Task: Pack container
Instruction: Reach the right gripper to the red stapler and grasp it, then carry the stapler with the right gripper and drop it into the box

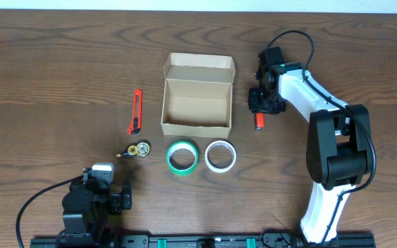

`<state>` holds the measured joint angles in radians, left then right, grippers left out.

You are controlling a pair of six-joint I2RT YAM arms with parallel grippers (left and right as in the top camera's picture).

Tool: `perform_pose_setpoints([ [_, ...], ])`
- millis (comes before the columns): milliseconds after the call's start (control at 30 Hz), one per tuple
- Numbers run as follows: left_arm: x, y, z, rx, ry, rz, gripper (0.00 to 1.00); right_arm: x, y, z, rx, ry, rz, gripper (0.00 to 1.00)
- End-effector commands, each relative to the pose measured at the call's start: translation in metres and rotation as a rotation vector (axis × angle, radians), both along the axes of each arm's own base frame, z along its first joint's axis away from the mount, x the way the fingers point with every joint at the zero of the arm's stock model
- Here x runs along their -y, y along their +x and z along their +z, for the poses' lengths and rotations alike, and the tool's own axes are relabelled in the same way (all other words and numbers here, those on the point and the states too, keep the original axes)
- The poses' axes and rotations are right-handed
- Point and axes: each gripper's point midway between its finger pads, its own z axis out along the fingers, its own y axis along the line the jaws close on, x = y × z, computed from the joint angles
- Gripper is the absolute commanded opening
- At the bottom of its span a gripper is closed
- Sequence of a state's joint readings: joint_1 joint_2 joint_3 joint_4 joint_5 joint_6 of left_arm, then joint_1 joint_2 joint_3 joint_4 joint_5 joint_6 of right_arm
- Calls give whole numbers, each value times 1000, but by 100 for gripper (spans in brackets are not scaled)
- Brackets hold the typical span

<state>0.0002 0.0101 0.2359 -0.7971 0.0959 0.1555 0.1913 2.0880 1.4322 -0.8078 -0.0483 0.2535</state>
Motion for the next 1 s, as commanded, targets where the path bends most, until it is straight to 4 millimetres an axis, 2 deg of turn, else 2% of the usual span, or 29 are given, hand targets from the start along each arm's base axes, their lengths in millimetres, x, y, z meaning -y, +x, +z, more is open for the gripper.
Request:
perform_pose_setpoints([
  [0,-5,0,-2,-2,18,18,95,-4,-10,-20,-58,7,8,24],
  [167,-5,0,-2,-2,18,18,95,-9,-11,-20,-65,37,10,13],
  [300,-5,0,-2,-2,18,18,95,-10,-11,-16,-72,44,12,11],
  [467,-5,0,-2,-2,18,18,95,-12,-5,5,-34,50,20,9],
  [633,-5,0,-2,-2,18,18,95,-13,0,44,47,65,25,10],
  [767,-5,0,-2,-2,18,18,95,-21,0,84,137,89,117,10],
  [867,-5,0,-2,-2,18,18,95,-34,-5,115,212,94,201,11],
  [967,-5,0,-2,-2,18,18,96,-55,-11,139,275,103,286,17],
])
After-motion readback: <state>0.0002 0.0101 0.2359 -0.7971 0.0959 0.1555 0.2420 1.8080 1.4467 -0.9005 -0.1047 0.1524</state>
